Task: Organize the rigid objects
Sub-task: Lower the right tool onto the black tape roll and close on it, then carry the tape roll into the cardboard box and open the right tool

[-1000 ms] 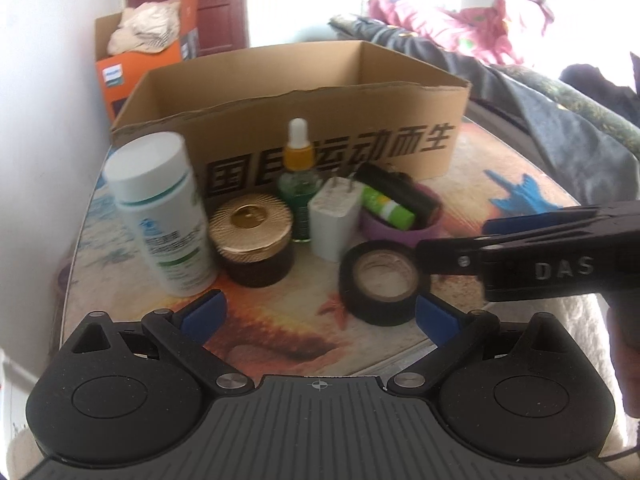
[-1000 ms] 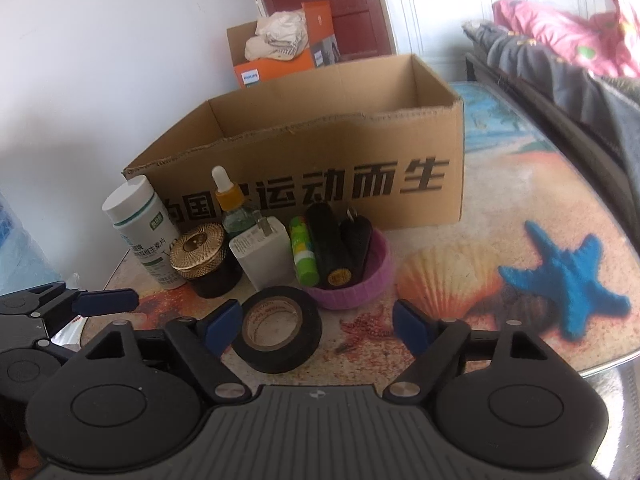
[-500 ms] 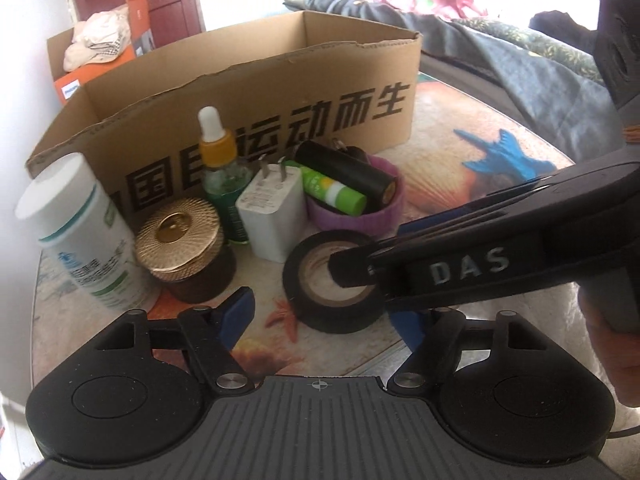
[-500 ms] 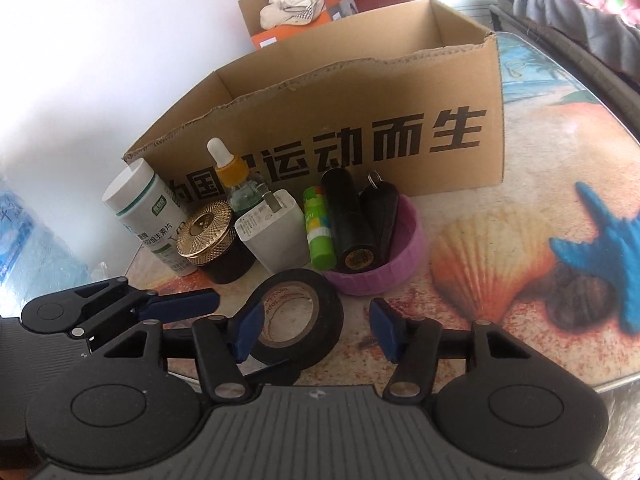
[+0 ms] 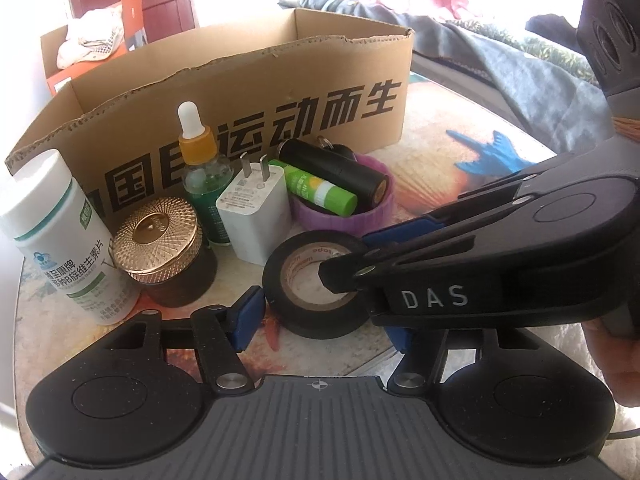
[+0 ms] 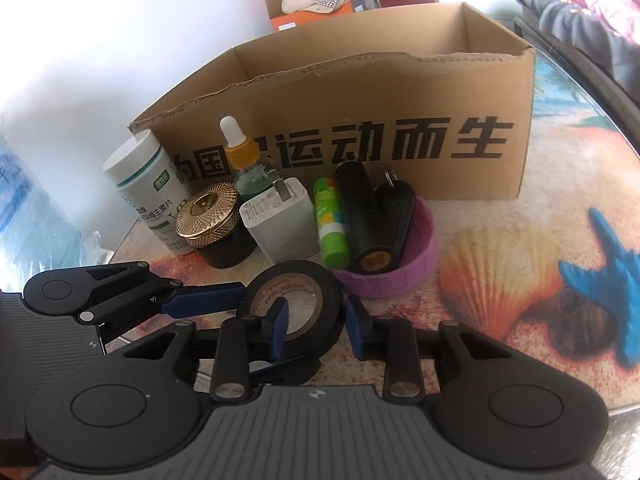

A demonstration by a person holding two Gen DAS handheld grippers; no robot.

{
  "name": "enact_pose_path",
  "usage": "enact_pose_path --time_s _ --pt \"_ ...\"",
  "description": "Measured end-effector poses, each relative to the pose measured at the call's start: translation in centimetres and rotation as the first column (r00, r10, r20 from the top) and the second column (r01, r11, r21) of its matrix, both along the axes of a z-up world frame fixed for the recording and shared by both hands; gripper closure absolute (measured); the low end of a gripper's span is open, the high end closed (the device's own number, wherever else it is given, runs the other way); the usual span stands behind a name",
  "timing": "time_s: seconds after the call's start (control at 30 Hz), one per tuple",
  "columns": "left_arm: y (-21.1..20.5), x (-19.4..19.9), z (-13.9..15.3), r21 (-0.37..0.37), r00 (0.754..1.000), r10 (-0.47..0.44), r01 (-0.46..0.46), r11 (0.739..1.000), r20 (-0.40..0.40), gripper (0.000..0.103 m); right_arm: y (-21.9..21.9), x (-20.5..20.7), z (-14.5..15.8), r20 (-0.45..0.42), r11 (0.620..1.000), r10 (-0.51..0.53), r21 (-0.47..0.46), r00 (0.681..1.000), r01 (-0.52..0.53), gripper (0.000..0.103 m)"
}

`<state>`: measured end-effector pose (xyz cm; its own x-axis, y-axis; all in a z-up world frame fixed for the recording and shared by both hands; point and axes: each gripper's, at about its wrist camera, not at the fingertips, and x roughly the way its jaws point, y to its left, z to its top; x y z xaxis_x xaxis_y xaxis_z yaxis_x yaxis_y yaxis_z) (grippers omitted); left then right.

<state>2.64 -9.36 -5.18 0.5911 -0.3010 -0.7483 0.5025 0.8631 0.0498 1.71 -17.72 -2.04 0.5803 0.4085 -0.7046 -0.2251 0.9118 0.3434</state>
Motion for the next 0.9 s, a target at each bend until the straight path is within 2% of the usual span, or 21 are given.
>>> enact_pose_path --time_s 0.2,0.33,0.43,0.6,0.73,0.83,0.9 --pt "0.5 -0.7 0.4 -0.012 1.000 0.002 -0.002 1.000 0.008 0.041 0.1 -0.7 0.2 -0.004 1.000 -0.013 0.012 1.000 0.013 0.075" --pt "1.1 -1.9 1.6 -0.020 1.000 0.009 -0.009 1.000 0.027 0.041 0.7 -2.2 1.5 0.019 1.000 -0.010 0.017 1.000 0.010 0.075" --pt "1.8 -3.1 3.5 -0.031 0.997 0.023 -0.020 0.999 0.076 0.041 1.1 -3.2 3.5 0.070 1.000 -0.006 0.028 0.998 0.004 0.075" --pt "3.0 -3.3 8.4 -0.032 0.975 0.064 -0.058 0.998 0.213 0.041 2.0 -3.2 8.8 0.226 0.998 0.036 0.034 0.974 -0.045 0.075" --pt "4.1 -0.8 12.4 -0.043 0.956 0.094 -0.085 0.995 0.278 0.041 2.8 -0.5 12.9 0.319 0.995 0.086 0.026 0.944 -0.099 0.075" --pt "4.8 3.0 14.3 -0.057 0.961 0.110 -0.099 0.993 0.255 0.041 3.5 3.1 14.9 0.329 0.991 0.121 0.012 0.937 -0.132 0.074" --pt "5.0 6.2 14.9 -0.052 0.969 0.122 -0.113 0.992 0.214 0.041 4.1 6.2 15.6 0.291 0.988 0.141 0.016 0.946 -0.152 0.074"
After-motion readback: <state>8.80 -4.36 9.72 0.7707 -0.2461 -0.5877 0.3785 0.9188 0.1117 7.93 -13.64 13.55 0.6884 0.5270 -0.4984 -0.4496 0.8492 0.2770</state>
